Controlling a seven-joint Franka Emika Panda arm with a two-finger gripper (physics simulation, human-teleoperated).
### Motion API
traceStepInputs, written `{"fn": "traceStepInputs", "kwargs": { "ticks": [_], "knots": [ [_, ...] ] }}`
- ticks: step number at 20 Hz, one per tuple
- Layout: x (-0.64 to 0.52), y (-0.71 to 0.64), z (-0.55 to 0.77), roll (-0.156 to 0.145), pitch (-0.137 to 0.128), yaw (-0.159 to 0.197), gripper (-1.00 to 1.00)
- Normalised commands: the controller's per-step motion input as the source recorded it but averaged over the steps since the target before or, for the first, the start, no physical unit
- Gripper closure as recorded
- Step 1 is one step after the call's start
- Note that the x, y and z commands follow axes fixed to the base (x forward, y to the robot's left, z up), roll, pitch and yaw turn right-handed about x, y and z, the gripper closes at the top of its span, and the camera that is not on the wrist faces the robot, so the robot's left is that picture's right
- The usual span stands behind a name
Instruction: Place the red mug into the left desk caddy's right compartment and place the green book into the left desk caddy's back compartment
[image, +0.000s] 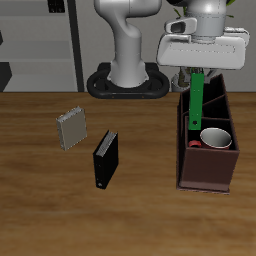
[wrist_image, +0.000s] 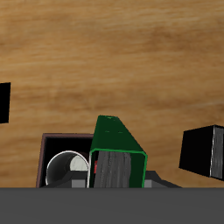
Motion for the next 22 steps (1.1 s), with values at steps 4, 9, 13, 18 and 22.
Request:
{"fn": "traceStepInputs", "kwargs": {
  "ticks": [4,9,13,18,22],
  "knots": [
    [-0.46,0.23,0.01,0.065,-0.017,0.014,1.0],
    [-0.35,0.19,-0.08,0.041,0.006,-0.009,1.0],
    [-0.3,0.21,-0.14,0.026,0.018,0.019,1.0],
    [-0.26,0.18,-0.1,-0.017,0.008,0.021,1.0],
    [-0.33,0.37,-0.09,0.03,-0.002,0.026,1.0]
  ]
}}
